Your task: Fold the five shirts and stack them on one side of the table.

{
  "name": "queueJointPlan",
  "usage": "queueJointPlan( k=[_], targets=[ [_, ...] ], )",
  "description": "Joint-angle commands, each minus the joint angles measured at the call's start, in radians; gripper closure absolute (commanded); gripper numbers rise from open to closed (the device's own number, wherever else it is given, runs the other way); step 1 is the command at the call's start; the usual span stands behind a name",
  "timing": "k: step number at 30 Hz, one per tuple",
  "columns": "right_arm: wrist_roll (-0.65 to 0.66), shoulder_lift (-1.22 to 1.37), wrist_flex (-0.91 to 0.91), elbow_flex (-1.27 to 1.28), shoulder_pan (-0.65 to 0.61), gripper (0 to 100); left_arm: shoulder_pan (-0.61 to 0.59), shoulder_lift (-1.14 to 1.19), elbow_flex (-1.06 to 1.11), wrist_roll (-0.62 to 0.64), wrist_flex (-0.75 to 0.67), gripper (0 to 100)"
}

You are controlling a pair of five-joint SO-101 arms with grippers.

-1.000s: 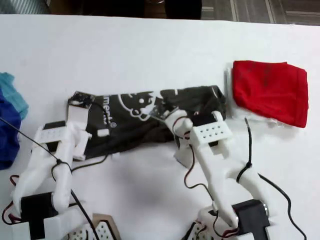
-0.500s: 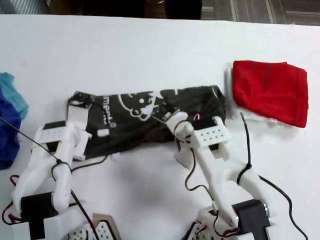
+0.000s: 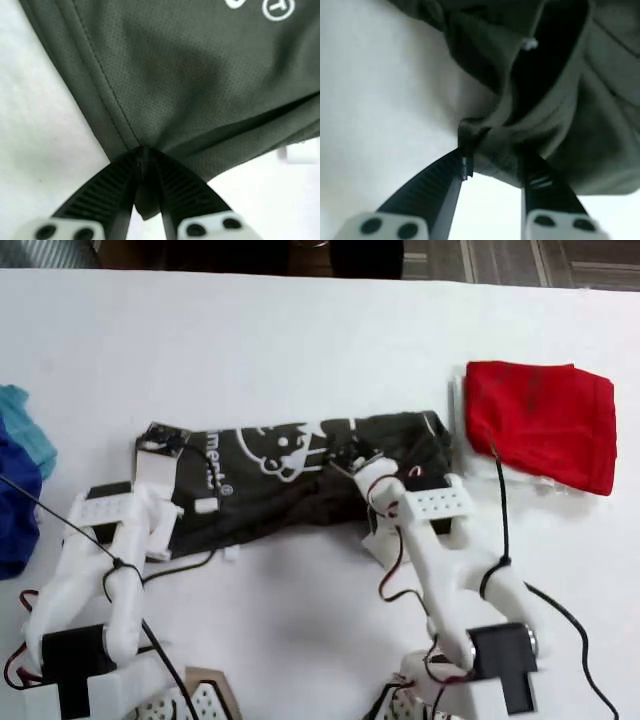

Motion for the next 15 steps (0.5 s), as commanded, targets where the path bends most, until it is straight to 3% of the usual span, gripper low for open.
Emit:
queueJointPlan(
  k=[1,3,5,12,15],
  targets=[
    [0.006,0.039,-0.045,-0.008,0.015,84.8,-0.003,-0.006,-0.001,-0.008,-0.028,97],
    [0.005,0.041,-0.056,-0.008,0.015,88.5,-0.003,-0.006,-0.001,-0.008,-0.028,97],
    [0.003,0.041,-0.054,-0.026,0.019,98.9,-0.003,-0.006,-0.001,-0.008,-0.028,97],
    [0.015,-0.016,0.068,-0.242,0.157,97.8,-0.003,-0.006,-0.001,-0.008,-0.028,97],
    [0.115,-0.03,0.122,-0.353,0.182,97.8,-0.003,-0.006,-0.001,-0.008,-0.028,97]
  ],
)
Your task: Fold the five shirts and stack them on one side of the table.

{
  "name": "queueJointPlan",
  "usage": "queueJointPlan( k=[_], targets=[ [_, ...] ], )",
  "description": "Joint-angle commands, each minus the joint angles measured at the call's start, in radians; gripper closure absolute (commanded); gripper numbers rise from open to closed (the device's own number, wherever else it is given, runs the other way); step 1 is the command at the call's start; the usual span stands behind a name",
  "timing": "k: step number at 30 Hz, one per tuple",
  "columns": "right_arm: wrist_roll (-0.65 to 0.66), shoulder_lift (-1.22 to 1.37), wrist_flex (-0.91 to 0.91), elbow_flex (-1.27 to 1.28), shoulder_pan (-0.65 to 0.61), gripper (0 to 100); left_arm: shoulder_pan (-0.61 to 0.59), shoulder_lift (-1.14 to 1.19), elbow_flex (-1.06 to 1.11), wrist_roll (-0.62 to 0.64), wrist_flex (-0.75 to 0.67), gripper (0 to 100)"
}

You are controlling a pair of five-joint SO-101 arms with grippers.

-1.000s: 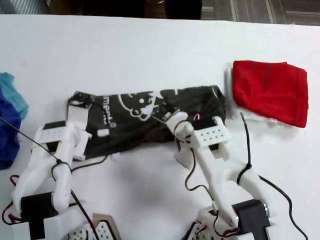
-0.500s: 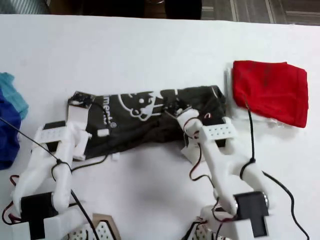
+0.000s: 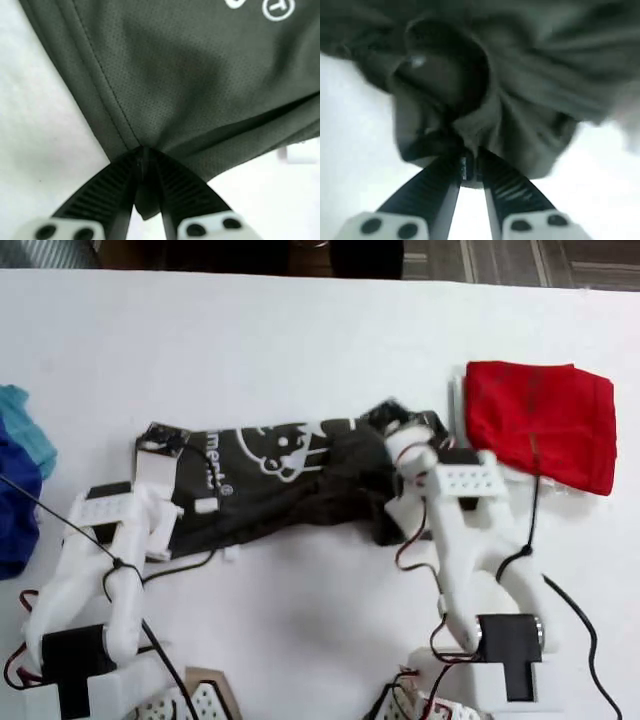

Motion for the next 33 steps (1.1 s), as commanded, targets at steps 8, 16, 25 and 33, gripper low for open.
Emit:
queueJointPlan(
  k=[8,16,25,33],
  targets=[
    [0.132,0.065,0.039,-0.353,0.03,97.8,-0.003,-0.006,-0.001,-0.008,-0.028,97],
    [0.132,0.427,0.01,-0.832,0.036,97.8,-0.003,-0.006,-0.001,-0.008,-0.028,97],
    [0.129,0.746,0.236,-1.206,0.067,94.9,-0.003,-0.006,0.001,-0.008,-0.028,97],
    [-0.161,0.797,0.309,-1.507,0.116,83.9,-0.003,-0.006,0.001,-0.008,-0.028,97]
  ],
)
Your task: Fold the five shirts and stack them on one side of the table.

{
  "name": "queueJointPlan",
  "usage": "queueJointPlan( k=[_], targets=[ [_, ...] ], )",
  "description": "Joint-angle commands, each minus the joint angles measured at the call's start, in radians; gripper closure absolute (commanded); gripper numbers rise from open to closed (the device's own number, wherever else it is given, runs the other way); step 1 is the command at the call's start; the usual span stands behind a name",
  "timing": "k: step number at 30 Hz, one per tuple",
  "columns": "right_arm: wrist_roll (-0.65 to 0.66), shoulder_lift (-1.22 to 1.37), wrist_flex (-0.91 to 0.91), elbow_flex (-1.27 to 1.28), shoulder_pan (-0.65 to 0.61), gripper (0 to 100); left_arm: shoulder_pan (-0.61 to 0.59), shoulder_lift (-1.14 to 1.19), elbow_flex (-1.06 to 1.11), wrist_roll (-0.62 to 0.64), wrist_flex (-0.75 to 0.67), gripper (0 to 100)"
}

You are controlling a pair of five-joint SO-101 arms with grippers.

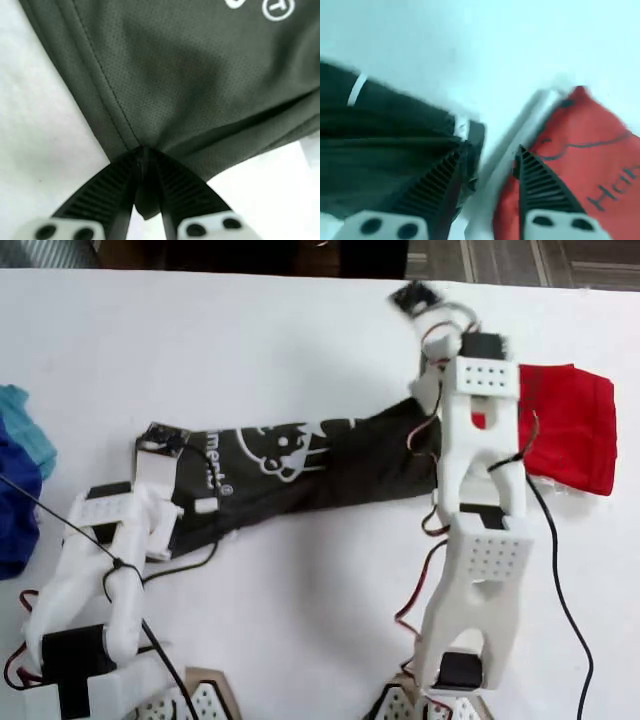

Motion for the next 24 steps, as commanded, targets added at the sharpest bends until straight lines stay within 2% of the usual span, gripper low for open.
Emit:
queueJointPlan(
  k=[1,9,11,13,17,24],
  targets=[
    [-0.13,-0.01,0.044,-0.127,0.033,83.9,-0.003,-0.006,0.001,-0.008,-0.028,97],
    [-0.138,-0.007,0.312,-0.18,-0.047,84.3,-0.003,-0.006,-0.001,-0.008,-0.028,97],
    [-0.123,-0.005,0.355,-0.175,-0.077,89.6,-0.003,-0.006,-0.001,-0.008,-0.028,97],
    [-0.084,-0.008,0.358,-0.15,-0.107,99.2,-0.003,-0.006,-0.001,-0.008,-0.028,97],
    [-0.058,-0.001,0.335,-0.071,-0.113,97.8,-0.003,-0.006,-0.001,-0.008,-0.028,97],
    [-0.054,0.068,0.245,0.089,-0.035,97.8,-0.003,-0.006,-0.001,-0.008,-0.028,97]
  ],
)
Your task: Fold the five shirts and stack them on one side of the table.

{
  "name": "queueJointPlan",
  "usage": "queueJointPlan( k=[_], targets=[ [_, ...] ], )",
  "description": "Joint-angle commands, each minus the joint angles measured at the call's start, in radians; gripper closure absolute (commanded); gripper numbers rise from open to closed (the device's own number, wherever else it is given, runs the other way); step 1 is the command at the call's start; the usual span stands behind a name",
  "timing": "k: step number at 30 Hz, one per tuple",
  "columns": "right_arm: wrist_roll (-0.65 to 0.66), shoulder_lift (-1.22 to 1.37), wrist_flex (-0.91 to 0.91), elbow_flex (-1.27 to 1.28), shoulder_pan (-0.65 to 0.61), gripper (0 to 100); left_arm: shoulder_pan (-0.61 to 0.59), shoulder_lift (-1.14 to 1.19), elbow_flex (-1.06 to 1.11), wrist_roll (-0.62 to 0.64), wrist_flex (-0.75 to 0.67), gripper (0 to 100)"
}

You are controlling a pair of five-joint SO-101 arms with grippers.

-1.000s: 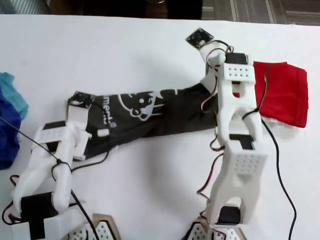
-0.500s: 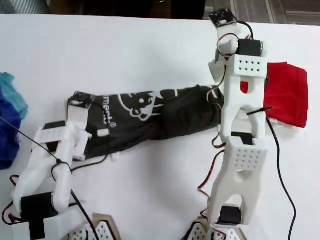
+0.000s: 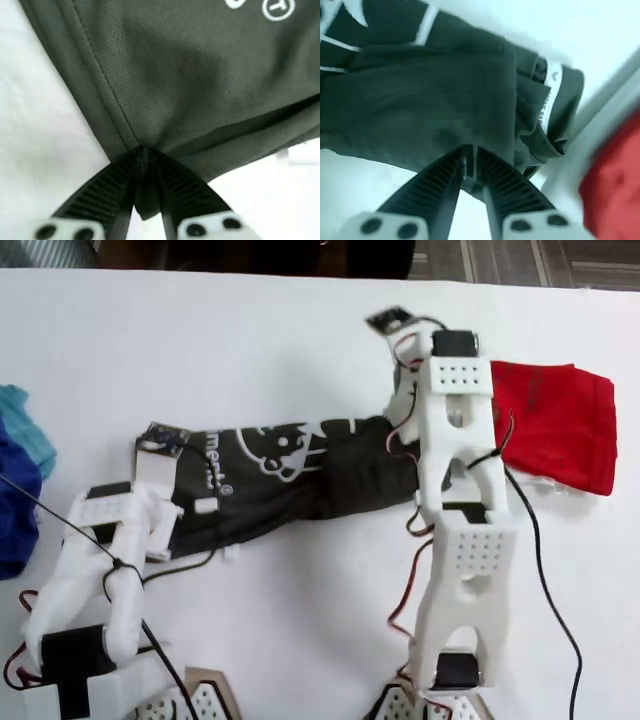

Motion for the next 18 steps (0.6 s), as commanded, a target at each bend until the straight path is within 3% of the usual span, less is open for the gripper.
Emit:
queueJointPlan(
  k=[1,7,18],
  targets=[
    [0.011,0.008,-0.062,0.041,0.062,97.8,-0.003,-0.006,-0.001,-0.008,-0.028,97],
    [0.123,0.024,-0.104,0.121,0.162,97.8,-0.003,-0.006,-0.001,-0.008,-0.028,97],
    [0.143,-0.199,-0.102,0.241,0.142,97.8,-0.003,-0.006,-0.001,-0.008,-0.029,97]
  ],
)
